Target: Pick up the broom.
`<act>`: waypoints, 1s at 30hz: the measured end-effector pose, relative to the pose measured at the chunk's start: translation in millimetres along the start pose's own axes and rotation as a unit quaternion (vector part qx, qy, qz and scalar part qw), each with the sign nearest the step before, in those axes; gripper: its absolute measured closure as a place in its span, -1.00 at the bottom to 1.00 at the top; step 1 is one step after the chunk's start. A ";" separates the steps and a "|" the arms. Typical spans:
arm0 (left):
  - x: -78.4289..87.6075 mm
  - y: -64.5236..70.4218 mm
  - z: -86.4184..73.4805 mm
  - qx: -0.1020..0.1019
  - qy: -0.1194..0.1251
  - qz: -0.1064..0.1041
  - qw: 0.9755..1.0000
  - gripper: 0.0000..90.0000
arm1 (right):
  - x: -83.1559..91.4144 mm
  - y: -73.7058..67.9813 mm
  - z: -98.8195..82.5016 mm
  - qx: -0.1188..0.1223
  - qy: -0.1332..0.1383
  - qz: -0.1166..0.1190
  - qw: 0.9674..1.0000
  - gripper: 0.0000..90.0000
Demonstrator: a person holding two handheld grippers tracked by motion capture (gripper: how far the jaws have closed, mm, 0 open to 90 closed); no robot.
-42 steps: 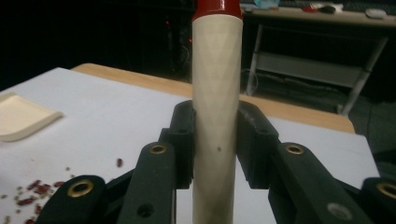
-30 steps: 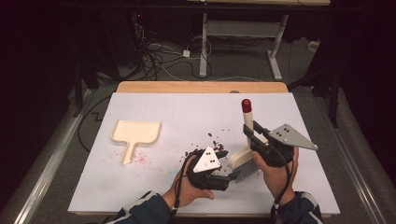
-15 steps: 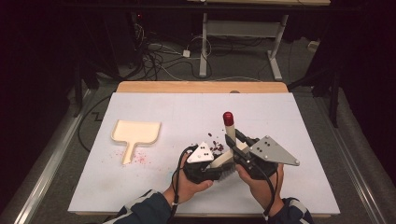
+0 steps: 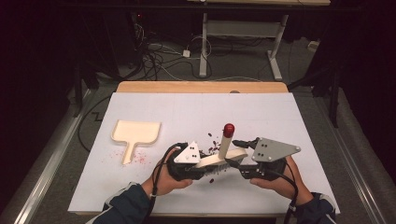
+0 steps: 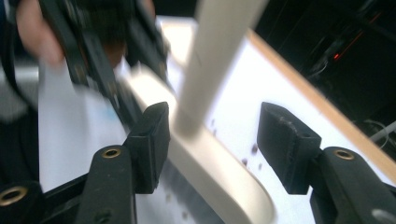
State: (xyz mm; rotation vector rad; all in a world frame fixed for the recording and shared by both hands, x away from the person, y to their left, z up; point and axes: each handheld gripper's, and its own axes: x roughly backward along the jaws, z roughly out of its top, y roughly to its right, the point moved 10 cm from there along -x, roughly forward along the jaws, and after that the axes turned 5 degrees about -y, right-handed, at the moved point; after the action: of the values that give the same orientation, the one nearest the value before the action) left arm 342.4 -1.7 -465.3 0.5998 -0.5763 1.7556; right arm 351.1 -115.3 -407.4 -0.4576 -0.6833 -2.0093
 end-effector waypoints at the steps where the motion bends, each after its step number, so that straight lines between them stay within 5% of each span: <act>1: 1.6 2.4 -2.8 -0.009 -0.007 -0.004 1.000 0.47 | -3.8 -1.7 -5.1 -0.003 -0.006 0.014 1.000 -0.04; 3: 3.1 4.6 -5.2 -0.017 -0.013 -0.006 1.000 0.47 | -8.2 -4.4 -10.2 -0.003 -0.015 0.028 0.999 -0.06; 5: 6.3 12.0 -10.1 -0.034 -0.022 -0.023 0.999 0.47 | -21.1 -16.9 -22.2 0.016 -0.049 0.071 0.996 -0.05; 11: 2.8 24.1 -10.2 -0.054 -0.030 -0.048 0.997 0.46 | -42.4 -44.6 -31.5 0.040 -0.057 0.146 0.987 0.16; 13: 2.3 24.1 -11.7 -0.055 -0.034 -0.049 0.997 0.46 | -46.1 -48.5 -32.5 0.059 -0.055 0.150 0.985 0.24; 18: 4.4 20.2 -10.1 -0.047 -0.025 -0.053 0.997 0.29 | -45.8 -51.3 -32.8 0.042 -0.051 0.170 0.983 0.46; 24: 8.7 9.7 -8.6 -0.047 -0.020 -0.007 0.999 -0.02 | -45.6 -49.4 -30.4 0.050 -0.055 0.150 0.986 0.49; 25: 13.0 2.4 -8.9 -0.040 -0.015 0.020 0.999 -0.08 | -44.6 -45.9 -30.1 0.043 -0.055 0.141 0.988 0.49; 27: 15.9 -1.5 -9.6 -0.037 -0.014 0.035 0.999 -0.26 | -42.9 -40.3 -29.1 0.032 -0.052 0.128 0.990 0.49; 28: 22.1 -9.0 -10.8 -0.029 -0.006 0.067 0.997 -0.31 | -41.8 -37.2 -28.5 0.026 -0.051 0.121 0.991 0.49; 30: 25.7 -12.5 -11.8 -0.024 -0.002 0.080 0.997 -0.40 | -39.1 -29.8 -27.4 0.012 -0.048 0.104 0.993 0.49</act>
State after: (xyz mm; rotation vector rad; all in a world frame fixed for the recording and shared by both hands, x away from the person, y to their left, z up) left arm 347.3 27.5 -456.4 0.5359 -0.6839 1.8840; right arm 343.4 -94.5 -459.2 -0.5904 -0.6883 -1.7910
